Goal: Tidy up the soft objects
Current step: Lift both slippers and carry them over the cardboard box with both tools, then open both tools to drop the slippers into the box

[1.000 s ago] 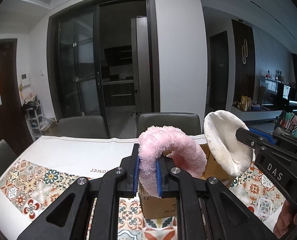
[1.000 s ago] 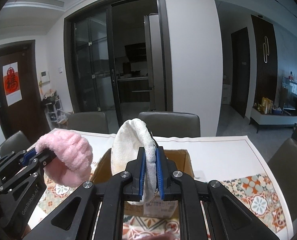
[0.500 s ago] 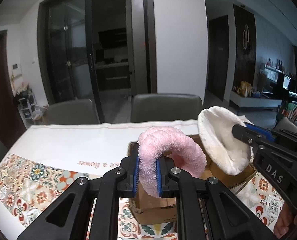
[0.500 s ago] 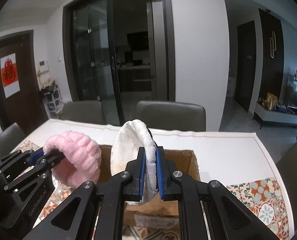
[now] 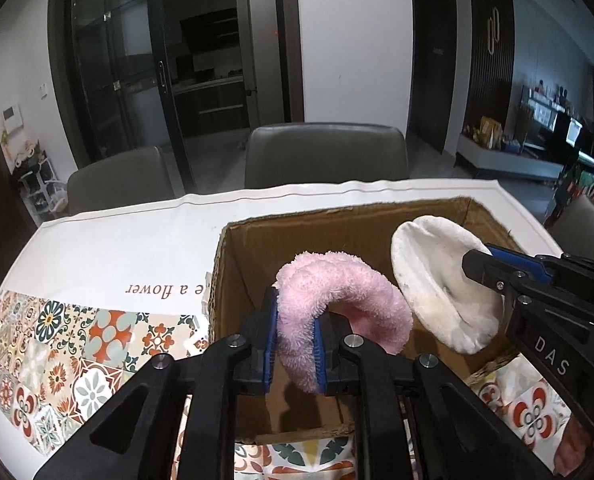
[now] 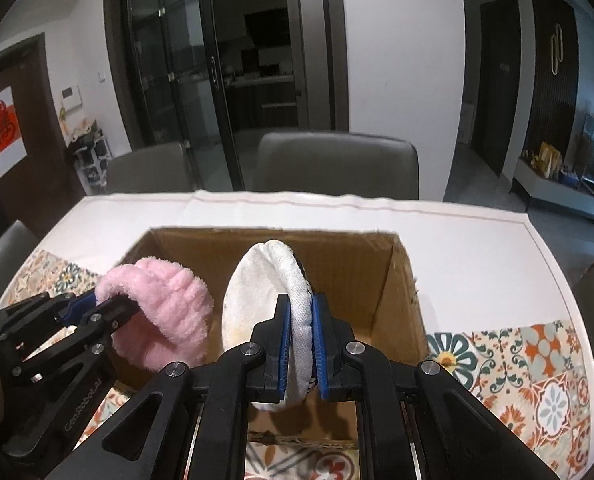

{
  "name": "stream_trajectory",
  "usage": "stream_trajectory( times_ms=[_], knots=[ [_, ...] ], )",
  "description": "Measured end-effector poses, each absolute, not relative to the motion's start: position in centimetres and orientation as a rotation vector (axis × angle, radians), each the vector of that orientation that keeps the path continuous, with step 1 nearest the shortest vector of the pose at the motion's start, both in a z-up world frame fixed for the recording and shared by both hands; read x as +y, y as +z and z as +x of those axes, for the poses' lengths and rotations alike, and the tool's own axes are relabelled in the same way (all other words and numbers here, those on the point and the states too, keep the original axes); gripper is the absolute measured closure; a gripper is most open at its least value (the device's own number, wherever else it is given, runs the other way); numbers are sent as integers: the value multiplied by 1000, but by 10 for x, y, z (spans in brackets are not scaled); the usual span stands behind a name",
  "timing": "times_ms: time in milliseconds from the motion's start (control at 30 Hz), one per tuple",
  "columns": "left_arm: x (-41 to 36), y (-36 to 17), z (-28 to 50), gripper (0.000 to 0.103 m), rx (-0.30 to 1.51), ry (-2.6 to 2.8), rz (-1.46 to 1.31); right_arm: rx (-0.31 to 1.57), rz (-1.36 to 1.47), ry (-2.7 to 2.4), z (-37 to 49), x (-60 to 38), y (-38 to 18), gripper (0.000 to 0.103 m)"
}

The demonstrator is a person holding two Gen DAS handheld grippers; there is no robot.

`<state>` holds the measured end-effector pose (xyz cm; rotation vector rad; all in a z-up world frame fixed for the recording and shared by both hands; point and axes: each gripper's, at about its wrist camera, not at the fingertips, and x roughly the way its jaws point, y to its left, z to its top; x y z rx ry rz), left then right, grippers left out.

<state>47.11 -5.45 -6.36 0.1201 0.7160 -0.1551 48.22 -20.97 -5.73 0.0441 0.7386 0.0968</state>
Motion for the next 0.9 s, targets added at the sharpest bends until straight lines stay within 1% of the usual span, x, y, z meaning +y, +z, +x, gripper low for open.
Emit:
stream_trajectory(
  times_ms=[67,133,200,233,300,333,367,433,467,533,667,700,767,900],
  knots=[
    [-55,-65,472,81,727,-155,117,760,40,96,484,-210,-63,91],
    [-56,-66,473,69,738,-162,117,773,37,98,485,-210,-65,90],
    [-55,-66,474,65,738,-161,118,774,35,94,488,-210,-64,89],
    [-55,-66,474,60,740,-159,120,776,35,93,489,-210,-64,88],
    [-55,-65,474,53,743,-156,120,781,38,92,490,-211,-64,78],
    [-56,-64,473,51,740,-159,120,782,38,90,490,-212,-63,69],
    [-55,-63,472,49,738,-161,124,776,36,84,489,-212,-61,68],
    [-56,-62,471,36,742,-165,131,762,32,79,486,-212,-58,68],
    [-56,-61,470,34,742,-167,132,760,33,80,484,-212,-56,68],
    [-56,-60,468,27,742,-158,139,754,41,79,480,-213,-51,67],
    [-57,-60,468,20,780,-126,167,736,36,60,471,-212,-43,61],
    [-59,-60,470,17,796,-120,183,734,33,57,467,-211,-41,61],
    [-64,-59,472,17,823,-94,237,725,28,54,463,-211,-37,60],
    [-70,-54,474,12,860,-45,315,716,3,44,457,-208,-29,60]
  ],
)
